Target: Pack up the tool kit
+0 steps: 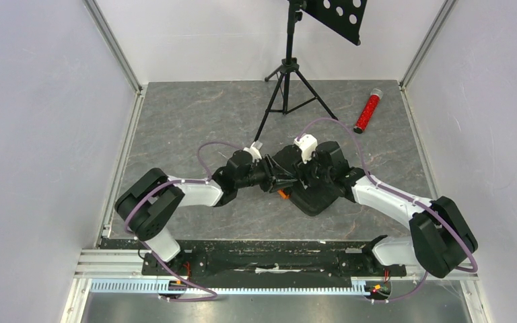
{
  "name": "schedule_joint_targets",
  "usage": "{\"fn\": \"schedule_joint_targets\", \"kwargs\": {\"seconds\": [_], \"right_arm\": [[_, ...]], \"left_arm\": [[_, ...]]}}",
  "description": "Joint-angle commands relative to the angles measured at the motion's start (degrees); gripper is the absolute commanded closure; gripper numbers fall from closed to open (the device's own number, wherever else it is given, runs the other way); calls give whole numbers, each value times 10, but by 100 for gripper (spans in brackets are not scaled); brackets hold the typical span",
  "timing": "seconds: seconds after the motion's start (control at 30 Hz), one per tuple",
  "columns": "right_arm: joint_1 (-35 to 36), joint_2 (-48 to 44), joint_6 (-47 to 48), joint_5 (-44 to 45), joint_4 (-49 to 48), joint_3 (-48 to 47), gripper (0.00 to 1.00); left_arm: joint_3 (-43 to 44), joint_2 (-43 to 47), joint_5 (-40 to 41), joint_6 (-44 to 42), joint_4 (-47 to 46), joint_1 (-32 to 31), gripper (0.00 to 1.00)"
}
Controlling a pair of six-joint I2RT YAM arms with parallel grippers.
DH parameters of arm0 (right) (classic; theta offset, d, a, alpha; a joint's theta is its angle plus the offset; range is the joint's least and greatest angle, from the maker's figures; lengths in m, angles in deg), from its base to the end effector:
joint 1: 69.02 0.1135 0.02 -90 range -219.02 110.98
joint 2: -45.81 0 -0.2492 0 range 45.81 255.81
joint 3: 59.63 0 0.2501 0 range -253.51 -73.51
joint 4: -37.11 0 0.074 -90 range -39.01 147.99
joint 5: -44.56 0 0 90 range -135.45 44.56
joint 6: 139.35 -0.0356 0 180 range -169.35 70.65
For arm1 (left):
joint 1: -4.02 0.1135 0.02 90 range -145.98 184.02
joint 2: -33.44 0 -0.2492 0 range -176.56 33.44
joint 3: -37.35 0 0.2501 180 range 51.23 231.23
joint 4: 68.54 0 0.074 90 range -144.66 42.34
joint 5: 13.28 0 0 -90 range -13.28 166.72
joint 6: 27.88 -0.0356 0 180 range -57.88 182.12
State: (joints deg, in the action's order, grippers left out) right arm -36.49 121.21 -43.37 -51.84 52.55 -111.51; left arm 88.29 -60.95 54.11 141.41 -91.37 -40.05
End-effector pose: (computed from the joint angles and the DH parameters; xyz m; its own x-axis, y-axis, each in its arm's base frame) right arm 0.2268 0.1494 0.1861 -0.4640 -0.4187 -0.7807 -0.6594 0.7517 -0.0113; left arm 0.2209 -0.2329 0.1523 -0.9319 -0.3603 -0.0409 -0.0813 0.3174 -0.9448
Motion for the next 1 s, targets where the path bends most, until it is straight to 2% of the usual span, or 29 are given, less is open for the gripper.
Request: {"fn": "schedule_joint_targets", "kwargs": {"seconds": [0.0, 0.13, 0.23, 0.33, 0.43, 0.6, 0.77, 0.97], "right_arm": [[16, 17, -12, -51, 64, 26, 46], [16, 12, -13, -54, 64, 25, 46], [16, 6, -10, -59, 65, 24, 45], [16, 1, 1, -62, 70, 19, 45], [16, -7, 10, -58, 72, 14, 45], [16, 0, 20, -59, 78, 5, 45], [17, -5, 41, -53, 83, -1, 46], [18, 15, 47, -54, 85, -5, 48]], "left_arm": [[35, -13, 0, -46, 25, -7, 57], [34, -35, -2, -38, 1, -10, 58], [14, -7, 13, -42, -16, -9, 59], [-3, 53, 55, -82, 56, -9, 58], [-35, 95, 98, -112, 113, -3, 54], [-70, 84, 95, -141, 108, 18, 41], [-58, 50, 92, -180, 113, 18, 50], [-44, 8, 106, -224, 104, 18, 53]]}}
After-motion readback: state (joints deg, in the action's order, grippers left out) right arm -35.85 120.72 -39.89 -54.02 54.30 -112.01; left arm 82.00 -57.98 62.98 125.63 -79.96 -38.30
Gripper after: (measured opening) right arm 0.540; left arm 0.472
